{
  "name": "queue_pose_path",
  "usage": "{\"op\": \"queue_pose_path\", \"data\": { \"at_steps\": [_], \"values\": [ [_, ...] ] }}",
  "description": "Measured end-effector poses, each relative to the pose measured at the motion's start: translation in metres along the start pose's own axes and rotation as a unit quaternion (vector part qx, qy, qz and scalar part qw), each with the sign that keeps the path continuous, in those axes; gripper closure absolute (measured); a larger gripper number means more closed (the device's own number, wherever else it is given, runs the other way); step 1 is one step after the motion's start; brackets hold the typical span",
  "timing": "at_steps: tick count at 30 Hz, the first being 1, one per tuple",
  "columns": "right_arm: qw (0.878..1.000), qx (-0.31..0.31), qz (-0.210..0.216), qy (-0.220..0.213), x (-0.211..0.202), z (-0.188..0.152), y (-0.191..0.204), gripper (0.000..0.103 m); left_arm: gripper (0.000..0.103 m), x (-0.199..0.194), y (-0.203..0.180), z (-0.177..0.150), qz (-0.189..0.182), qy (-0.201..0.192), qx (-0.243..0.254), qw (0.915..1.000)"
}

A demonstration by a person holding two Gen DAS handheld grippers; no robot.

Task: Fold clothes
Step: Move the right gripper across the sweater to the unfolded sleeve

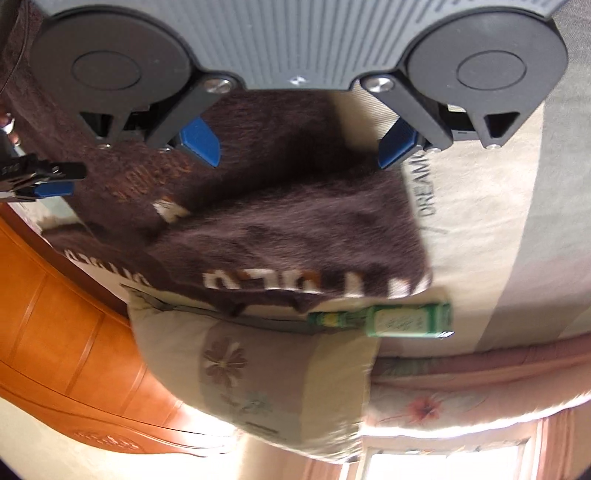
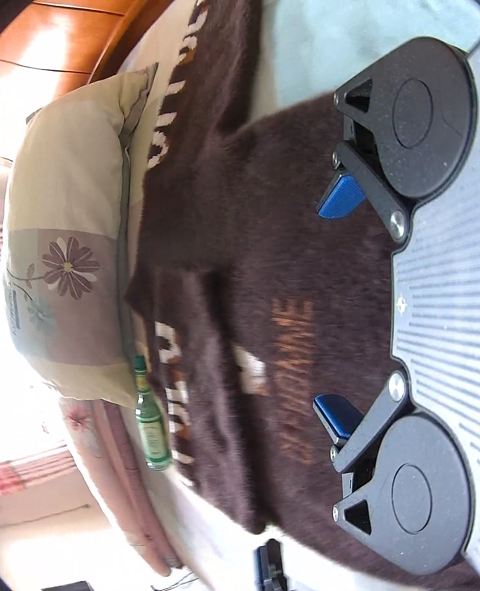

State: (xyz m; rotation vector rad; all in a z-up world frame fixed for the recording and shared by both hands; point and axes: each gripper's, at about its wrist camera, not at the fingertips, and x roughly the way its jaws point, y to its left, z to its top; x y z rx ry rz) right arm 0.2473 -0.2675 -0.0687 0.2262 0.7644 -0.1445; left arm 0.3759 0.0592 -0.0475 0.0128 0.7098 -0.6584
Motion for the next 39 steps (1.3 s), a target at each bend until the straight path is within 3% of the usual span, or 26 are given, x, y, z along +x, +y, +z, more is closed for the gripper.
{"op": "queue_pose_path", "data": {
  "at_steps": [3, 7, 16, 20, 27, 31, 35, 39],
  "values": [
    [1.0, -0.008, 0.008, 0.023, 0.008, -0.015, 0.008, 0.0, 0.01, -0.002, -0.012, -0.001, -0.006, -0.005, 0.026, 0.9996],
    [0.995, -0.092, -0.019, 0.018, 0.002, -0.046, 0.02, 0.0, 0.01, -0.001, -0.011, -0.002, -0.009, -0.001, 0.018, 0.9998],
    [0.996, -0.073, -0.042, 0.02, -0.045, -0.085, 0.01, 0.0, 0.008, -0.004, -0.019, -0.001, -0.021, -0.009, 0.02, 0.9995],
    [0.997, -0.054, -0.036, 0.039, -0.063, -0.095, 0.006, 0.0, 0.008, -0.006, -0.041, 0.004, -0.004, -0.013, 0.042, 0.999],
    [1.0, 0.003, -0.019, -0.007, -0.084, -0.094, -0.007, 0.0, 0.006, -0.013, -0.1, 0.01, -0.073, -0.047, 0.104, 0.9907],
    [0.999, 0.038, -0.024, 0.013, -0.074, -0.098, -0.024, 0.0, 0.005, -0.009, -0.116, 0.005, -0.08, -0.037, 0.131, 0.9875],
    [0.998, 0.06, 0.008, 0.008, -0.078, -0.098, -0.039, 0.0, 0.005, -0.006, -0.126, 0.001, -0.093, -0.032, 0.146, 0.9843],
    [0.991, 0.132, 0.033, -0.004, -0.083, -0.085, -0.065, 0.0, 0.005, -0.003, -0.135, -0.003, -0.108, -0.021, 0.161, 0.9808]
  ]
}}
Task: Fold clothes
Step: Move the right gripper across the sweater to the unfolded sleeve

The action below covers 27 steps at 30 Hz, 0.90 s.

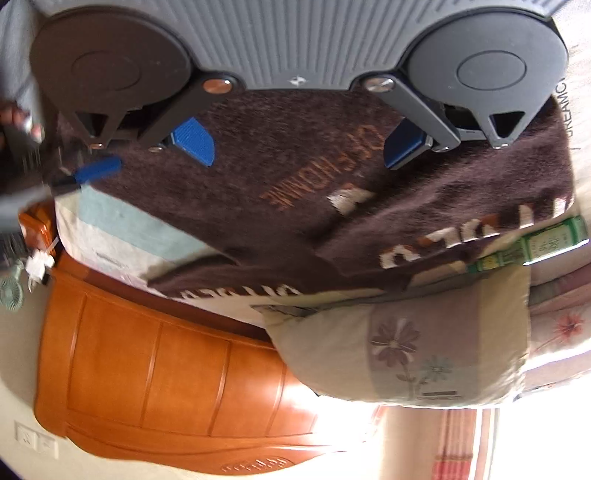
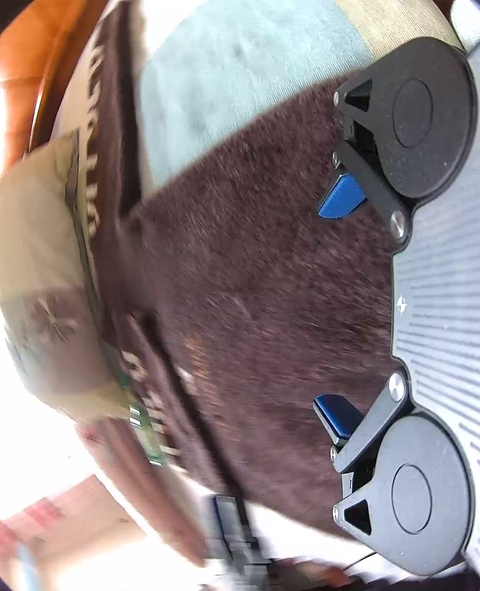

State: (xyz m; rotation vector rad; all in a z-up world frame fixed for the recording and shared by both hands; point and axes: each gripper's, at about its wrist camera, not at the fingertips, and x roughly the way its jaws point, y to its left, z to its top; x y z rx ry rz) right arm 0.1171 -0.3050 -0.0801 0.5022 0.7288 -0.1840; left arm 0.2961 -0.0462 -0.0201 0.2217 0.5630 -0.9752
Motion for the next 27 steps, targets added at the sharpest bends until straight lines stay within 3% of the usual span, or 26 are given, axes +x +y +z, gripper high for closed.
{"op": "queue_pose_path", "data": {
  "at_steps": [6, 9, 15, 20, 27],
  "values": [
    [0.989, 0.143, 0.01, -0.045, -0.007, 0.032, -0.061, 0.0, 0.005, 0.007, -0.013, 0.003, 0.009, 0.033, 0.016, 0.9993],
    [0.981, 0.184, 0.012, -0.06, -0.009, 0.043, -0.086, 0.0, 0.005, 0.007, -0.02, 0.006, 0.004, 0.038, 0.024, 0.999],
    [0.975, 0.2, -0.008, -0.098, -0.008, 0.064, -0.118, 0.0, 0.004, 0.008, -0.032, 0.008, -0.008, 0.033, 0.047, 0.9983],
    [0.959, 0.245, -0.001, -0.143, 0.0, 0.076, -0.159, 0.0, 0.004, 0.019, -0.033, 0.004, 0.02, 0.055, 0.054, 0.9968],
    [0.95, 0.275, -0.018, -0.148, 0.031, 0.115, -0.238, 0.0, 0.004, 0.033, -0.02, -0.001, 0.026, 0.067, 0.033, 0.9968]
  ]
}}
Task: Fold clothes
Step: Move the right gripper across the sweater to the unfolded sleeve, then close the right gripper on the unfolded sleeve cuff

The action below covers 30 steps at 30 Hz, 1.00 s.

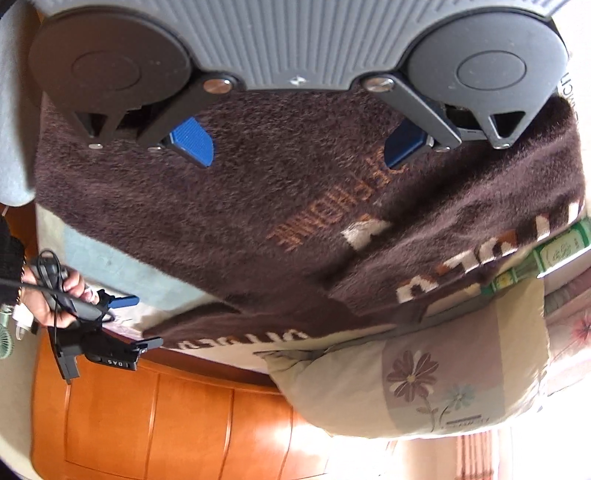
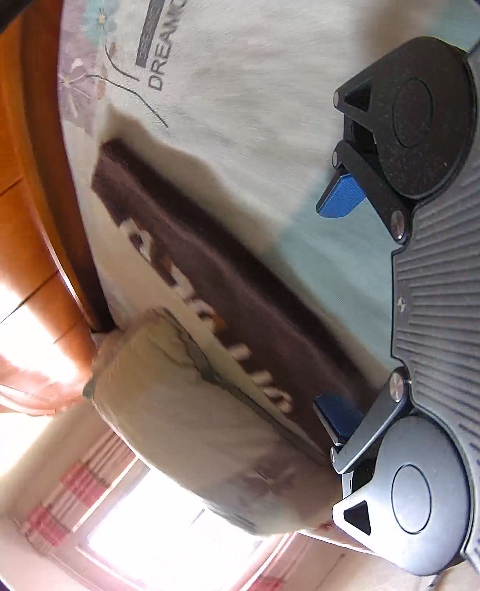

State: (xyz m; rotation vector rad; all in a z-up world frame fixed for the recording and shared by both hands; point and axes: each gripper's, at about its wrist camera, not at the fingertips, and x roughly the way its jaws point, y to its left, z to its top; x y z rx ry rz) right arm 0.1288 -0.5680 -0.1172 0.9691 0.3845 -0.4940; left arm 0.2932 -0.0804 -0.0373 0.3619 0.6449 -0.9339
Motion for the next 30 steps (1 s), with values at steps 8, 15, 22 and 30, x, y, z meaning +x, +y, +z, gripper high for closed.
{"op": "queue_pose_path", "data": {
  "at_steps": [8, 15, 22, 30],
  "values": [
    [0.995, 0.075, 0.043, -0.047, 0.029, 0.046, -0.034, 0.0, 0.004, 0.016, 0.005, -0.006, 0.007, 0.022, -0.005, 0.9997],
    [0.998, 0.033, 0.01, -0.056, 0.057, 0.079, -0.033, 0.0, 0.004, 0.025, 0.005, -0.012, 0.022, 0.03, 0.004, 0.9993],
    [0.996, 0.037, 0.016, -0.08, 0.071, 0.095, -0.038, 0.0, 0.004, 0.019, 0.0, -0.014, -0.018, -0.002, 0.02, 0.9996],
    [0.997, 0.055, 0.02, -0.046, 0.078, 0.106, -0.036, 0.001, 0.004, 0.029, 0.003, -0.018, 0.009, 0.024, 0.016, 0.9995]
  ]
}}
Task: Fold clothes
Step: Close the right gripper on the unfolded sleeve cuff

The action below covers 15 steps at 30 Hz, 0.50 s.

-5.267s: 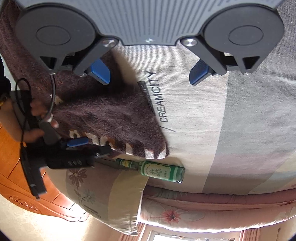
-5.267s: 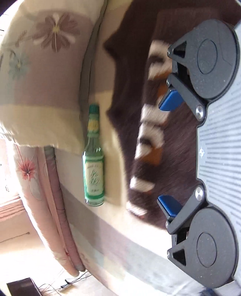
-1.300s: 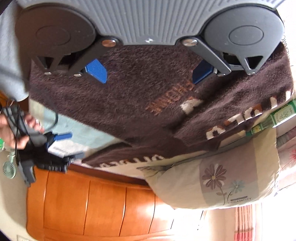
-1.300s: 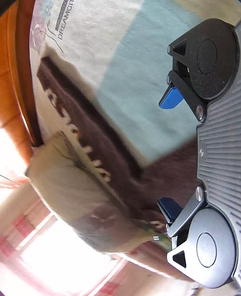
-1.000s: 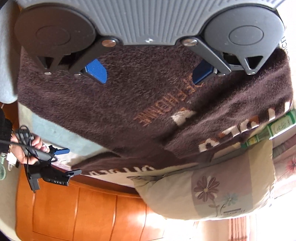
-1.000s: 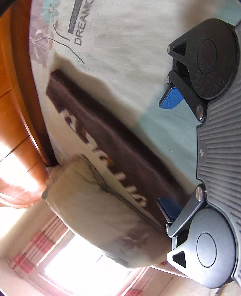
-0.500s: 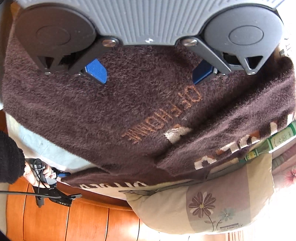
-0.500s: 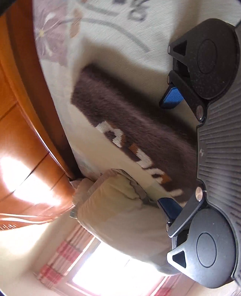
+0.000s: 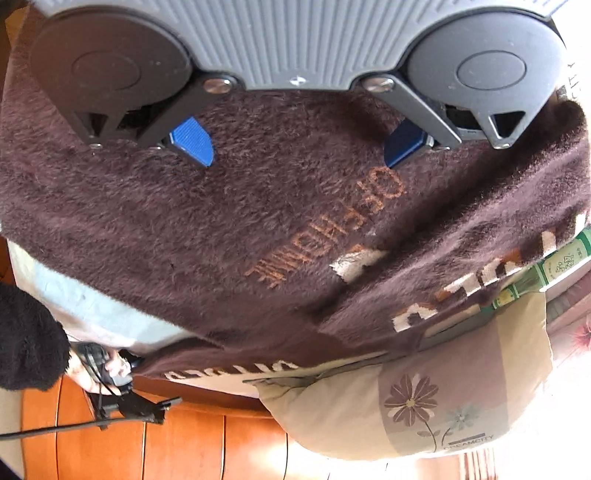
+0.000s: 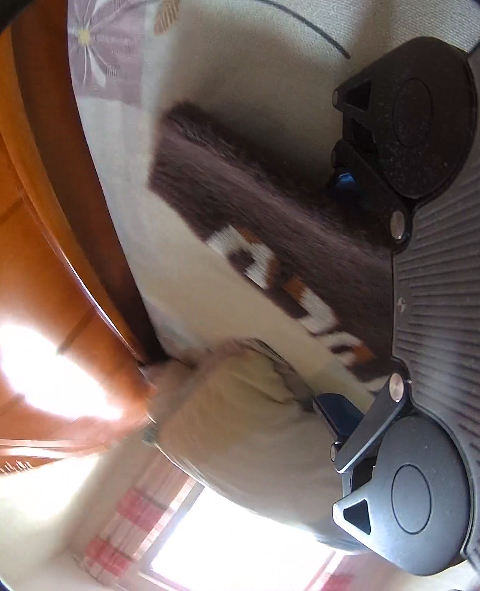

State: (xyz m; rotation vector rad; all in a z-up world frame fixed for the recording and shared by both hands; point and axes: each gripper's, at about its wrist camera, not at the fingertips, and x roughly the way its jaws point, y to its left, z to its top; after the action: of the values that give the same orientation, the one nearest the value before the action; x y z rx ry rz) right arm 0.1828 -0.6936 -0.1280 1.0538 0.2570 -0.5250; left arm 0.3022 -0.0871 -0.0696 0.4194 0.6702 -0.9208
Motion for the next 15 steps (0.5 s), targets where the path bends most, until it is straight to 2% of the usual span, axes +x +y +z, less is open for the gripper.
{"op": "queue_pose_path", "data": {
  "at_steps": [3, 8, 11, 12, 13, 15],
  "values": [
    [1.0, -0.003, 0.018, -0.025, -0.001, 0.001, -0.011, 0.01, 0.004, 0.002, 0.001, -0.002, -0.011, 0.0, -0.006, 0.9999],
    [0.999, -0.017, -0.003, -0.05, 0.005, 0.005, -0.019, 0.036, 0.004, 0.002, 0.0, -0.003, -0.009, -0.001, 0.0, 1.0],
    [0.998, -0.013, -0.015, -0.06, 0.002, 0.003, -0.029, 0.064, 0.004, 0.002, 0.002, -0.003, -0.011, -0.002, -0.006, 0.9999],
    [0.998, -0.005, -0.023, -0.066, 0.001, 0.002, -0.035, 0.084, 0.004, 0.002, 0.002, -0.003, -0.011, -0.002, -0.006, 0.9999],
    [0.997, 0.008, -0.024, -0.07, 0.0, 0.002, -0.041, 0.09, 0.004, 0.001, 0.002, -0.003, -0.01, -0.002, -0.005, 0.9999],
    [0.997, 0.021, -0.02, -0.073, -0.001, 0.002, -0.044, 0.09, 0.004, 0.001, 0.002, -0.002, -0.011, -0.003, -0.003, 0.9999]
  ]
}}
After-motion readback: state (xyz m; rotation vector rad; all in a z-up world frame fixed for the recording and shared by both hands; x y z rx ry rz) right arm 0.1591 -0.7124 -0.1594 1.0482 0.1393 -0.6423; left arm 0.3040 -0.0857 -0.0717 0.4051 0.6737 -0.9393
